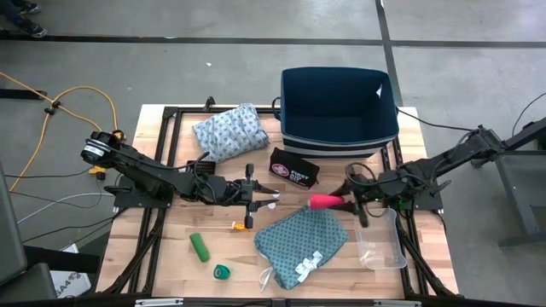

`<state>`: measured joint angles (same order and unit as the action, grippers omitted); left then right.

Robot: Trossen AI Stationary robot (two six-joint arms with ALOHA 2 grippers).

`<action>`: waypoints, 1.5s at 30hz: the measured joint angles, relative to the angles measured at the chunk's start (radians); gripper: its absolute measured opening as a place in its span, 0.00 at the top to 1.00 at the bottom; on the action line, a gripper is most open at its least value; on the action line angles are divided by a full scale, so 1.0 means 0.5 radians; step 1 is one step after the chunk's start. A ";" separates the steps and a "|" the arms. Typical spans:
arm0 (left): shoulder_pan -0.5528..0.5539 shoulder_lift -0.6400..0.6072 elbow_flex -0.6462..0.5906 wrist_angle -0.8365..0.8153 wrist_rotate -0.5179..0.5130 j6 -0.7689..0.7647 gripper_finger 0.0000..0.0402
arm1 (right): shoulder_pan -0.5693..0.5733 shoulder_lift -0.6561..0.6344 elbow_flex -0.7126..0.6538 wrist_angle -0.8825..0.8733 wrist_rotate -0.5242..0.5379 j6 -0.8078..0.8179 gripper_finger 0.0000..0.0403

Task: Pick & place medical supplies in basket/bin
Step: Put the red bandage into the transparent bin

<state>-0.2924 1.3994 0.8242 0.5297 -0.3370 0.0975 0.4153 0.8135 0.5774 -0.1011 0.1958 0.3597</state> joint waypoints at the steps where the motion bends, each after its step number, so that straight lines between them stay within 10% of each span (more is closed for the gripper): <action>1: 0.000 0.000 0.000 0.001 0.000 0.000 0.78 | 0.028 -0.036 0.000 -0.038 -0.041 0.044 0.64; 22: 0.001 0.000 -0.002 0.002 0.001 -0.051 0.78 | 0.654 -0.216 0.000 -0.744 -0.885 1.316 0.64; 45: 0.001 0.000 -0.002 0.002 0.001 -0.053 0.78 | 0.859 -0.175 0.000 -1.303 -0.856 2.070 0.64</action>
<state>-0.2920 1.3994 0.8234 0.5308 -0.3367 0.0711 0.8448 0.7261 0.5774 -0.7528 -0.2321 1.3948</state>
